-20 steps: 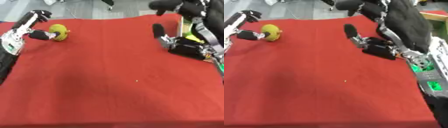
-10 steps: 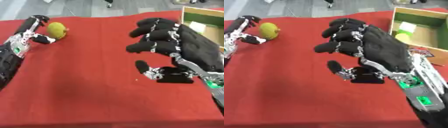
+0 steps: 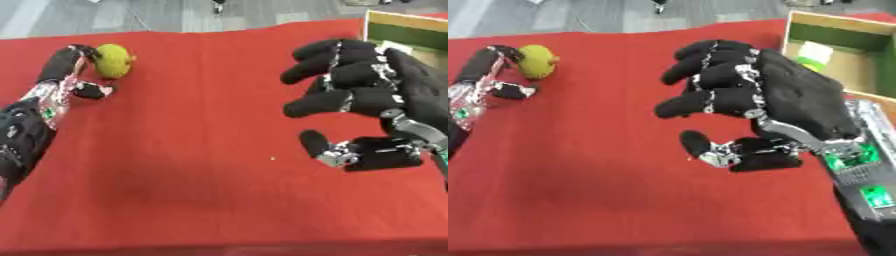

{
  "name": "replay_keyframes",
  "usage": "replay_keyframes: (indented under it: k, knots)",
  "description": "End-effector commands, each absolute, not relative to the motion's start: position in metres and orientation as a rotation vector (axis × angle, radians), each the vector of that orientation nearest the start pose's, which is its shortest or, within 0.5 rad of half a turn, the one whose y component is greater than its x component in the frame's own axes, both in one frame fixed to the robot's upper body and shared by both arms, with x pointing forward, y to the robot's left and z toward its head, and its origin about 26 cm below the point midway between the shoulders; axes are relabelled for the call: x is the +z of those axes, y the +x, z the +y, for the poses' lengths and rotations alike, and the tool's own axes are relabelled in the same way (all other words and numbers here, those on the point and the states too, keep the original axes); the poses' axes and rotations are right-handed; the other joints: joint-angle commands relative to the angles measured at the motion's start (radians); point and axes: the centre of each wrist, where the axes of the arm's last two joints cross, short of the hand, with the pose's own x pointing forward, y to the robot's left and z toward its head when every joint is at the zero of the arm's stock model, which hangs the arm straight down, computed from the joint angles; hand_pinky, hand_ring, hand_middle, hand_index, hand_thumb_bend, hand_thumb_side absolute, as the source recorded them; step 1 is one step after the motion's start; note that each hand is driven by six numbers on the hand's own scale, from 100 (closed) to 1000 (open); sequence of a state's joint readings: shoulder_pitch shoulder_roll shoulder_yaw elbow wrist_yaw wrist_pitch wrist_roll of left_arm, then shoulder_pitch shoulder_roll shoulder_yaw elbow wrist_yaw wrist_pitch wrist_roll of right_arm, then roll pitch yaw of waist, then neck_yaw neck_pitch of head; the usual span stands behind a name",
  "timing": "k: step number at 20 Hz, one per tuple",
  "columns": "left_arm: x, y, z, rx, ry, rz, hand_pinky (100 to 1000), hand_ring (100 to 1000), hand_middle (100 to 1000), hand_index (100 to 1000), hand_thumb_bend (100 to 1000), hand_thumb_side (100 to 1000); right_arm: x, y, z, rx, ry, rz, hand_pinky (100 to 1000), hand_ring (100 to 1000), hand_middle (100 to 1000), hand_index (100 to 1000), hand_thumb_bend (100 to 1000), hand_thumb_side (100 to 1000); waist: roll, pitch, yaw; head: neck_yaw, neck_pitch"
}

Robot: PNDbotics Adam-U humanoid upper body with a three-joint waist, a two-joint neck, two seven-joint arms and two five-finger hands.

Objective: Pick up the objects with one hand, pass them to the other hand, and then place them into the box on the other side of the table.

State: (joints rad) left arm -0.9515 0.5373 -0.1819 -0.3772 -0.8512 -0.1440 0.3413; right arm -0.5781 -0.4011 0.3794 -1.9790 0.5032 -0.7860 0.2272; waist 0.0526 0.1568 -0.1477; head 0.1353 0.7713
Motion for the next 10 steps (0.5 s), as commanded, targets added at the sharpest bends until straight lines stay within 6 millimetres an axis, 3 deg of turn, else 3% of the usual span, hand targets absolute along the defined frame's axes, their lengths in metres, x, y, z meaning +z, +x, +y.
replay_keyframes:
  k: [1, 4, 10]
  knots:
    - [0.1015, 0.4644, 0.4001, -0.967, 1.367, -1.341, 638, 495, 475, 629, 510, 105, 0.2473, 0.3004, -0.1661, -1.483, 0.087, 2.384, 836, 766, 499, 799, 100, 100, 0.003, 0.002, 0.000, 0.002, -0.011]
    - [0.1070, 0.4661, 0.3988, -0.937, 1.431, -1.381, 605, 452, 417, 544, 482, 100, 0.2478, 0.3010, -0.1690, -1.485, 0.081, 2.378, 836, 766, 499, 799, 100, 100, 0.003, 0.001, 0.003, 0.002, -0.010]
    - [0.1089, 0.4664, 0.3986, -0.901, 1.533, -1.451, 564, 407, 344, 434, 304, 100, 0.2479, 0.3015, -0.1715, -1.495, 0.078, 2.381, 836, 766, 499, 799, 100, 100, 0.000, 0.001, 0.010, 0.001, -0.009]
